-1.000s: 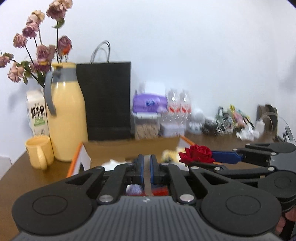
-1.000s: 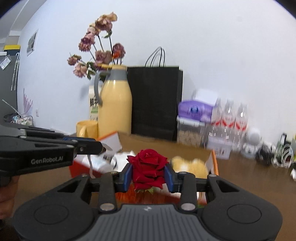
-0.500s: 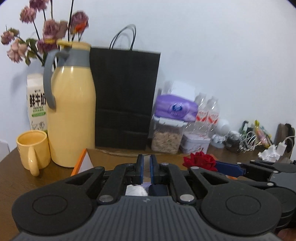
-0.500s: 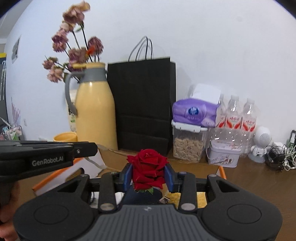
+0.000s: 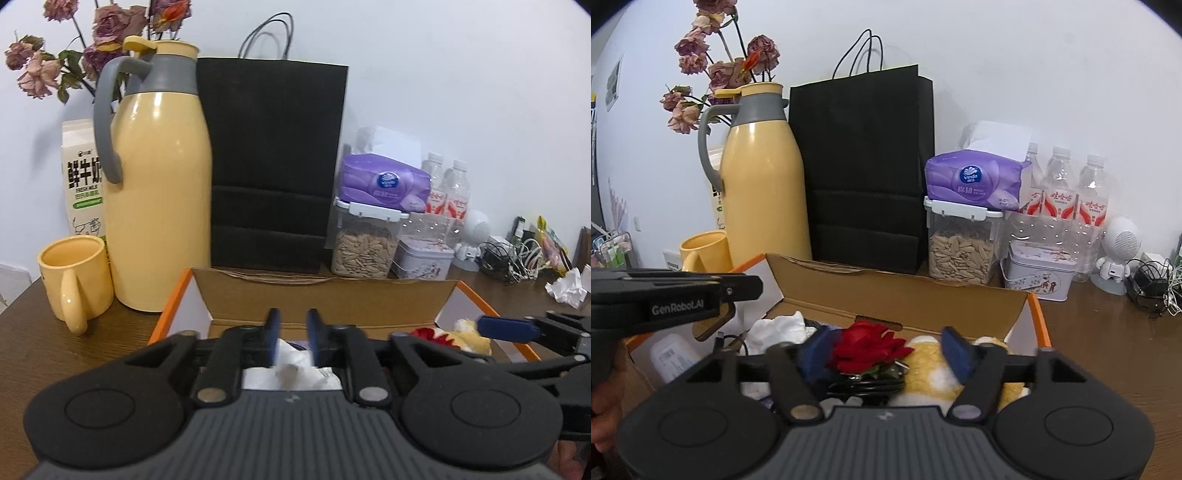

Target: Organize objects

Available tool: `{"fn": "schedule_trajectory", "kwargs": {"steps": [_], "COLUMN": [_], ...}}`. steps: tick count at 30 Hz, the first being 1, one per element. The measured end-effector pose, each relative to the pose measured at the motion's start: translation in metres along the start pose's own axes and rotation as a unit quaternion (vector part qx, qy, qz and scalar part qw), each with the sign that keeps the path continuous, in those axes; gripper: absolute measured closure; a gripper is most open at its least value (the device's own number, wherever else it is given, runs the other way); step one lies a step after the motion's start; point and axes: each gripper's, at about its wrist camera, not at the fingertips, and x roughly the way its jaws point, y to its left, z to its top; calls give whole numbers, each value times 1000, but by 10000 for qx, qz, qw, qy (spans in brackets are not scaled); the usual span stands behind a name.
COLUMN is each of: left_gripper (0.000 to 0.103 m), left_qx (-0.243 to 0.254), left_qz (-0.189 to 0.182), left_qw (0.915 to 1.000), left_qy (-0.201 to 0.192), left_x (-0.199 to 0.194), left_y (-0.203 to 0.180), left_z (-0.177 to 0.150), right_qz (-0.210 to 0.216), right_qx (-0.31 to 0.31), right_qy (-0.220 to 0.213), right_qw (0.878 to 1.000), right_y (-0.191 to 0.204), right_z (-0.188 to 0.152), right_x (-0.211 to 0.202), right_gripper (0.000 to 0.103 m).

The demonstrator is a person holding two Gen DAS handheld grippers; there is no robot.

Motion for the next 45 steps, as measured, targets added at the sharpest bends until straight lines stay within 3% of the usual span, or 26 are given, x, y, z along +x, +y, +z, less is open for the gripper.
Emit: {"fn": "schedule_trajectory", "kwargs": {"steps": [1,5,9,15,18,23,28,34,40,45], "left_gripper": [56,46,27,17,1,0,0,0,0,0], "left_qx": [-44,-65,-17,82,174,480,565,648,703,675], "left_qz": [61,128,138,108,110,5,-22,-69,-86,-50], "left_qw": [10000,9999,9998,9997,9994,9981,9980,9978,9951,9952], "left_qy": [-18,-63,-141,-211,-275,-393,-266,77,690,707], "left_x": [0,-1,-3,-12,-26,-57,-83,-103,-100,-100], "left_y": [2,3,2,2,2,0,2,6,7,9], "left_z": [1,1,2,3,4,-3,-21,-52,-81,-84], "right_qz": [-19,-42,-35,-41,-90,-167,-232,-119,87,199], "right_qx": [16,8,44,37,9,-190,-367,-511,-569,-424], "right_qy": [4,18,60,58,4,-149,-142,426,919,1101], "right_qw": [10000,10000,10000,10000,10000,9996,9990,9977,9941,9928], "right_y": [0,1,0,0,1,6,14,27,39,41], "right_z": [0,0,-1,0,2,0,-19,-64,-88,-92], "right_x": [0,1,2,-3,-13,-43,-77,-92,-86,-75], "right_gripper": [24,15,13,7,3,0,0,2,21,43]}}
